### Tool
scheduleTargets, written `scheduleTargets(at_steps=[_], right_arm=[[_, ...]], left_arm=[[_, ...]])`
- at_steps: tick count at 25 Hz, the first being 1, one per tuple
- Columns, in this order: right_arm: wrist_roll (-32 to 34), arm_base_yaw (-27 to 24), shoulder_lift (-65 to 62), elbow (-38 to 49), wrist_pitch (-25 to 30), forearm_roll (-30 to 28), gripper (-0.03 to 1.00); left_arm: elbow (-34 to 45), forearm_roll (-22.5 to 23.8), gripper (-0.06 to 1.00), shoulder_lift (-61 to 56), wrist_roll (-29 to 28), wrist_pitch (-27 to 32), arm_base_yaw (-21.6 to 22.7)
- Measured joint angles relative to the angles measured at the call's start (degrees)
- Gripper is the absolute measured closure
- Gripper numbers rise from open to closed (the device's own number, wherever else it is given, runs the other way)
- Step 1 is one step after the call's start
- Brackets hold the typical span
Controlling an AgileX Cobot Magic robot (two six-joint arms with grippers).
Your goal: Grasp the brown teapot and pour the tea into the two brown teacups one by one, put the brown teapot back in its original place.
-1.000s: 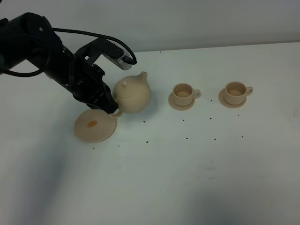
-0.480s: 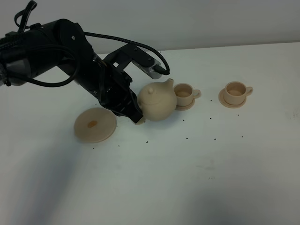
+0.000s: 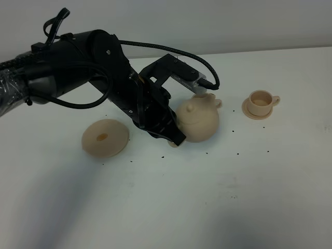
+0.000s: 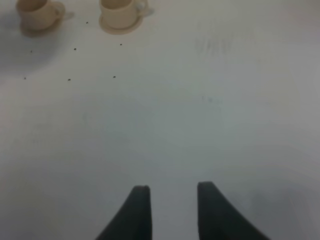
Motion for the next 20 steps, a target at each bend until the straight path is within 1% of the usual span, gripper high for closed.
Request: scheduleTargets(at_steps=[5,10,15,20], right_arm=[[0.0,0.0,0.0,0.0,0.0,0.0,0.73],[0.0,0.0,0.0,0.0,0.0,0.0,0.73],[0.0,0.0,0.0,0.0,0.0,0.0,0.73],[0.0,0.0,0.0,0.0,0.0,0.0,0.73]], left_arm=[[0.0,-0.1,0.82,0.0,-3.5,0.0,-1.7],[0.0,-0.4,0.82,0.0,-6.9,-0.4,-2.3],[0.0,-0.3,0.82,0.0,-7.6,-0.6,-2.4],[0.0,-0.1,0.82,0.0,-6.9,-0.6,-2.4]])
